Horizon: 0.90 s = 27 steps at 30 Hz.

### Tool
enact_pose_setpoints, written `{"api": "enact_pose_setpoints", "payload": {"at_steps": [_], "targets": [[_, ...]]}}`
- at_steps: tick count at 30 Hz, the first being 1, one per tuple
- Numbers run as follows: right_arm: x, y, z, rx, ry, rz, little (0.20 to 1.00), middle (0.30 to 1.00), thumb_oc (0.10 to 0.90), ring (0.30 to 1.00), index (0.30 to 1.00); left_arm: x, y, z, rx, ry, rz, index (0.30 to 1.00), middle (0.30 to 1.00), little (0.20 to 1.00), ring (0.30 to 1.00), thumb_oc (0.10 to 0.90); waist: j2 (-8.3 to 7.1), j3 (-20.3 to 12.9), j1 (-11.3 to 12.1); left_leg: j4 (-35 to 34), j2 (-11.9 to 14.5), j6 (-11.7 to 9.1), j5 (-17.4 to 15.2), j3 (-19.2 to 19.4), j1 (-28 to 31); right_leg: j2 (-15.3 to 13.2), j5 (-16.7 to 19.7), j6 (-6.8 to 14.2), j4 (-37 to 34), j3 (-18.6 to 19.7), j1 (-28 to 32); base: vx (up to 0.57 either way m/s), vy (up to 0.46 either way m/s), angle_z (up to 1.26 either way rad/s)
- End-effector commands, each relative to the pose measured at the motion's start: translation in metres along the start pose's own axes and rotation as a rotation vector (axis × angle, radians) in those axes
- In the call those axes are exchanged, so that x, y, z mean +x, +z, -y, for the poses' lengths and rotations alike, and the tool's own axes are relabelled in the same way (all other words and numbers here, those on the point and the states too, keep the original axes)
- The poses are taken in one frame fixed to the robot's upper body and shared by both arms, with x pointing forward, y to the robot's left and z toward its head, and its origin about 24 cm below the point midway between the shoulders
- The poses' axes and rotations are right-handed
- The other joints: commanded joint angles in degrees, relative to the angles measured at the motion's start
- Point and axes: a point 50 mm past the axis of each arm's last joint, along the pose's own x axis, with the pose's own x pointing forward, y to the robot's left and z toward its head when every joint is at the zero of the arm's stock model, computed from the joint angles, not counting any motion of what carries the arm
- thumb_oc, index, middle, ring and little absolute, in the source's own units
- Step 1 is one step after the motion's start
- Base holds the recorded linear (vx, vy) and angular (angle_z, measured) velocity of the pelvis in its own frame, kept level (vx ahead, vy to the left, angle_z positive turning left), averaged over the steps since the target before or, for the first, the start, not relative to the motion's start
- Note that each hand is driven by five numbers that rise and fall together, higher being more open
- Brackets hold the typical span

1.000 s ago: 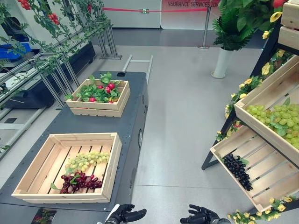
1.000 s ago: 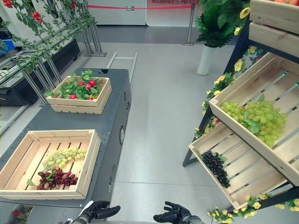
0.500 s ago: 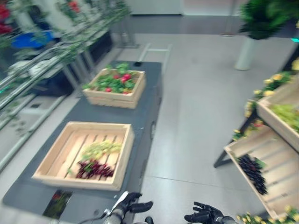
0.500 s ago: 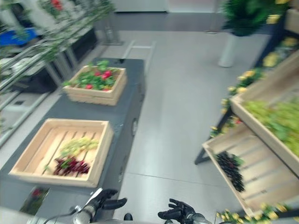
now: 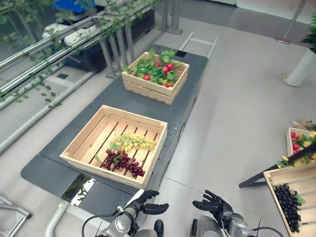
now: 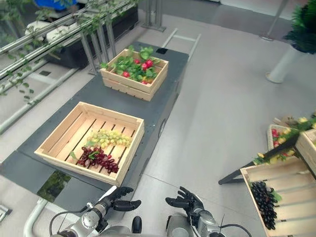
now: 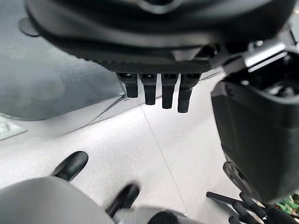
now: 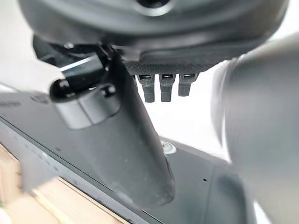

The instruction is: Pick up the fruits from the basket on one side to the basket on the other side

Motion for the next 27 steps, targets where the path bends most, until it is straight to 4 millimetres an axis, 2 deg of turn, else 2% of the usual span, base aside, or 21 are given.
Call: {"api": "enact_pose_setpoints", "payload": {"at_steps": [1,2,3,5,7,9,11,15,18,20,21,22,23,24,25,26,27], "targets": [[0.006,0.041,0.004,0.009,-0.004,0.142,0.900,0.900,0.800,0.900,0.900,0.015,0.042,-0.010,0.035,0.026,0.171,0.900,0.900,0.900,0.900,0.800,0.95,0.33,-1.96,1.83,-1.24,-2.86,-9.50,2.45,0.39,2.66,10.58,-0.89,-10.89,7.23,-1.82,0.19,-0.308,0.90],[0.006,0.037,0.007,0.013,-0.032,0.112,0.900,0.900,0.800,0.900,0.900,0.016,0.044,-0.009,0.055,0.017,0.166,0.900,0.900,0.900,0.900,0.800,0.86,-0.17,-2.63,2.27,-1.66,-2.67,-10.03,0.49,-0.17,3.55,10.54,-1.58,-10.18,10.14,-1.21,0.22,-0.276,0.86],[0.006,0.032,0.007,0.005,-0.046,0.085,0.900,0.900,0.800,0.900,0.900,0.016,0.042,-0.008,0.063,0.016,0.155,0.900,0.900,0.900,0.900,0.800,0.72,-0.61,-2.70,2.82,-1.82,-2.58,-10.20,-0.35,-0.61,3.72,9.83,-1.75,-9.39,10.73,-0.65,0.32,-0.318,1.13],[0.005,0.018,0.005,-0.079,-0.047,0.009,0.900,0.900,0.800,0.900,0.900,0.013,0.032,-0.005,0.009,0.015,0.105,0.900,0.900,0.900,0.900,0.800,0.70,-1.50,-2.24,4.25,-0.76,-3.65,-10.17,0.32,-0.20,2.42,9.15,-1.47,-6.23,7.26,0.67,0.31,-0.243,1.19],[0.001,0.010,0.009,-0.063,-0.026,0.014,0.900,0.900,0.800,0.900,0.900,0.008,0.025,0.003,-0.013,-0.023,0.117,0.900,0.900,0.900,0.900,0.800,0.61,-2.51,-1.82,5.24,-0.10,-4.01,-10.49,0.36,0.32,2.31,7.88,-2.16,-5.79,6.21,2.52,0.38,-0.250,0.66],[0.001,0.013,0.007,-0.087,0.006,0.020,0.900,0.900,0.800,0.900,0.900,0.004,0.023,0.009,0.003,-0.033,0.137,0.900,0.900,0.900,0.900,0.800,0.77,-3.01,-1.47,5.55,0.90,-4.80,-10.38,0.45,0.68,2.35,6.99,-2.91,-6.20,5.28,4.06,0.32,-0.264,0.35],[0.005,0.028,0.006,-0.097,0.008,0.056,0.900,0.900,0.800,0.900,0.900,0.008,0.031,0.001,0.008,-0.008,0.156,0.900,0.900,0.900,0.900,0.800,0.82,-2.68,-0.97,5.86,2.06,-5.60,-9.37,0.78,-1.99,2.48,5.98,-3.87,-6.46,4.51,3.99,0.08,-0.222,0.09],[0.007,0.041,0.003,-0.099,0.022,0.080,0.900,0.900,0.800,0.900,0.900,0.010,0.035,0.001,-0.004,0.000,0.174,0.900,0.900,0.900,0.900,0.800,1.02,-1.82,-0.29,7.09,3.42,-7.04,-8.41,1.20,-3.55,1.73,4.40,-4.73,-4.60,0.92,3.14,0.15,-0.148,0.14],[0.007,0.041,0.000,-0.097,0.045,0.093,0.900,0.900,0.800,0.900,0.900,0.009,0.042,0.000,-0.046,0.039,0.232,0.900,0.900,0.900,0.900,0.800,0.99,-1.91,-0.77,7.59,5.09,-8.33,-7.59,3.99,-4.32,1.23,3.56,-5.53,-4.34,-1.15,3.12,0.15,-0.073,0.33],[0.004,0.041,0.004,-0.023,0.038,0.137,0.900,0.900,0.800,0.900,0.900,0.012,0.066,-0.004,-0.071,0.037,0.355,0.900,0.900,0.900,0.900,0.800,1.01,-0.74,-2.03,11.50,7.02,-9.74,-4.59,9.87,-7.45,0.31,2.74,-6.18,-5.13,-4.11,5.03,0.03,-0.056,0.69],[0.003,0.043,0.006,0.016,0.028,0.177,0.900,0.900,0.800,0.900,0.900,0.013,0.083,-0.006,-0.064,0.016,0.433,0.900,0.900,0.900,0.900,0.800,1.32,0.38,-3.05,13.16,9.03,-10.81,-2.87,15.52,-9.18,-0.37,1.90,-6.59,-4.75,-6.60,5.60,-0.08,-0.025,1.02],[0.000,0.050,0.010,0.043,0.011,0.233,0.900,0.900,0.800,0.900,0.900,0.013,0.107,-0.011,-0.054,0.000,0.547,0.900,0.900,0.900,0.900,0.800,2.09,2.19,-3.99,12.88,11.00,-12.78,-1.14,20.07,-10.37,-1.19,0.21,-6.39,-3.61,-9.14,6.40,-0.07,0.086,2.06],[0.000,0.059,0.014,0.046,-0.013,0.269,0.900,0.900,0.800,0.900,0.900,0.008,0.133,-0.016,-0.078,-0.024,0.683,0.900,0.900,0.900,0.900,0.800,2.51,2.89,-4.09,9.58,9.87,-11.69,-3.81,18.62,-9.25,-2.76,-0.43,-5.51,-1.46,-10.00,5.25,-0.04,0.108,1.93],[0.000,0.059,0.014,0.046,-0.013,0.269,0.900,0.900,0.800,0.900,0.900,0.008,0.133,-0.016,-0.079,-0.025,0.682,0.900,0.900,0.900,0.900,0.800,2.48,2.88,-4.10,9.60,9.82,-11.64,-3.85,18.59,-9.30,-2.83,-0.48,-5.47,-1.36,-10.02,5.19,-0.03,0.145,2.05],[0.001,0.063,0.014,0.059,-0.020,0.277,0.900,0.900,0.800,0.900,0.900,0.001,0.147,-0.024,-0.072,-0.025,0.768,0.900,0.900,0.900,0.900,0.800,2.73,3.21,-3.19,7.97,8.14,-10.85,-3.44,16.03,-10.02,-2.89,0.62,-4.90,-0.61,-9.62,3.37,0.04,0.037,0.76],[-0.001,0.062,0.021,0.104,-0.033,0.283,0.900,0.900,0.800,0.900,0.900,-0.009,0.166,-0.034,-0.077,-0.050,0.871,0.900,0.900,0.900,0.900,0.800,2.92,3.65,-3.22,6.87,8.71,-11.13,-4.41,16.78,-8.20,-3.03,0.27,-4.29,-0.70,-10.66,3.88,0.05,0.033,0.26],[-0.002,0.062,0.022,0.105,-0.033,0.281,0.900,0.900,0.800,0.900,0.900,-0.011,0.169,-0.036,-0.088,-0.052,0.888,0.900,0.900,0.900,0.900,0.800,2.94,3.71,-3.20,6.63,8.68,-11.09,-4.40,16.65,-7.99,-2.99,0.36,-4.31,-0.88,-10.81,4.07,0.13,-0.001,-0.18]]}}
